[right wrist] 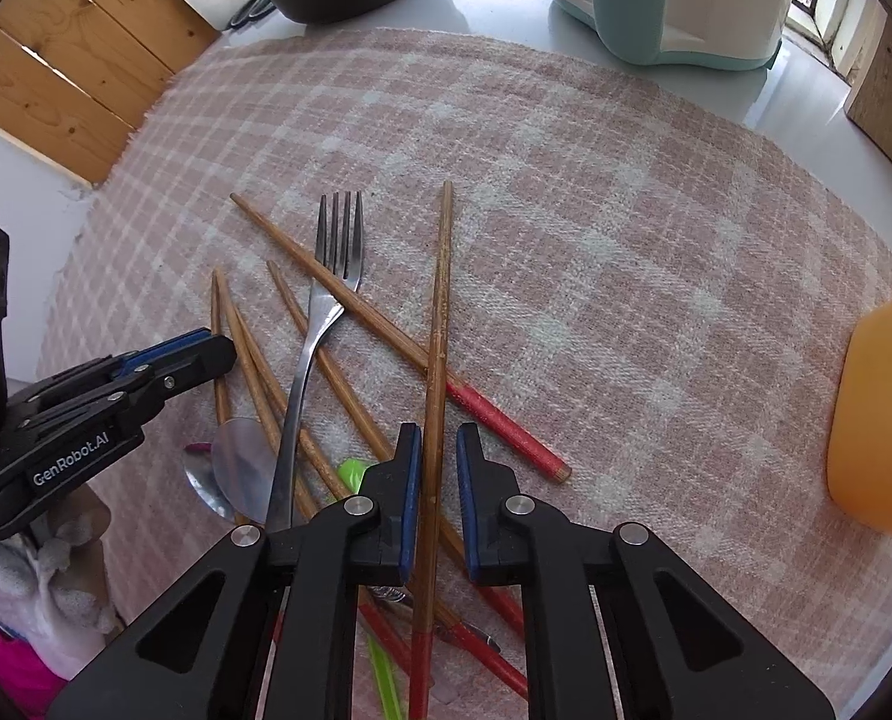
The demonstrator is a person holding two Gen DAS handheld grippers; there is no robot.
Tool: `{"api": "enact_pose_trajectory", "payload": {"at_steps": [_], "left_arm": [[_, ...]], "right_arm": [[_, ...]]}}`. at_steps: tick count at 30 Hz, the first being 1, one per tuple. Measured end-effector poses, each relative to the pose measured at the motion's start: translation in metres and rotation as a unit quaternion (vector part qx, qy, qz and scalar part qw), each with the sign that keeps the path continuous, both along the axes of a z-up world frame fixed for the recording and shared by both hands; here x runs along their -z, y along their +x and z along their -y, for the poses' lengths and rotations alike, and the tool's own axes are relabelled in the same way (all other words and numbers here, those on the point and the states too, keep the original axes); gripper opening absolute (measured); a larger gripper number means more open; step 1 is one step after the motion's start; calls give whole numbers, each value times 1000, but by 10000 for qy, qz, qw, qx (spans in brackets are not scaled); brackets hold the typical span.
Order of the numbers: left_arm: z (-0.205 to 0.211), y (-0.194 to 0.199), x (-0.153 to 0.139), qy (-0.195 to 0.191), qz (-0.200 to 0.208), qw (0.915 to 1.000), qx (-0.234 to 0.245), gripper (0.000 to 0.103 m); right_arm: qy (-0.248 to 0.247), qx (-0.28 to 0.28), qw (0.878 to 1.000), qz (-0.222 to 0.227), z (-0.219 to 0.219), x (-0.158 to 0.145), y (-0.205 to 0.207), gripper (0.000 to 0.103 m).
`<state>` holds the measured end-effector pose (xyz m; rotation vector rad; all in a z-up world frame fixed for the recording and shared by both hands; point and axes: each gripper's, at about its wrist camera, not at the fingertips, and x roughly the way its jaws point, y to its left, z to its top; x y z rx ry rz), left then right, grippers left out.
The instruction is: Organize utensils
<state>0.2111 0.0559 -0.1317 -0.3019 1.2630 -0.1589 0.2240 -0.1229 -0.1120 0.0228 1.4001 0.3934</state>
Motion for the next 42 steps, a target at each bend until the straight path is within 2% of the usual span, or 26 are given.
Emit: {"api": "enact_pose_trajectory", "payload": {"at_steps": [12,26,27,30,34,35,36,37,39,42], "left_arm": [[-13,-5,-3,-76,84,9999,-38,6],[-8,-25,-5,349,218,9990,196,4],[-7,-26,-5,391,200,9988,229,7],[-3,-30,-7,459,178,9982,335,28],[9,-39,-7,928,319,9933,618,28],[11,-42,-7,1048,403,9912,699,27],[12,-44,-6,1187,471,9893,711,16],[11,-44,-6,1214,522,9886,717,9],[4,-42,-5,1047,523,9909,660,5],[-7,-41,-6,815,456,9945,485,4]], "right_arm": [[33,-6,10000,46,9,-5,-7,5],[5,30,10000,51,19,-5,-17,5],[2,30,10000,50,19,-5,-17,5],[-29,15,10000,57,19,-6,-18,5],[-51,12,10000,70,19,-7,-17,5],[-63,13,9999,82,19,-7,-17,5],[-70,11,9999,91,19,-8,-17,5],[-75,4,9999,97,19,-8,-17,5],[-90,-8,9999,113,19,-8,-17,5],[-112,-28,9998,146,18,-9,-18,5]]}}
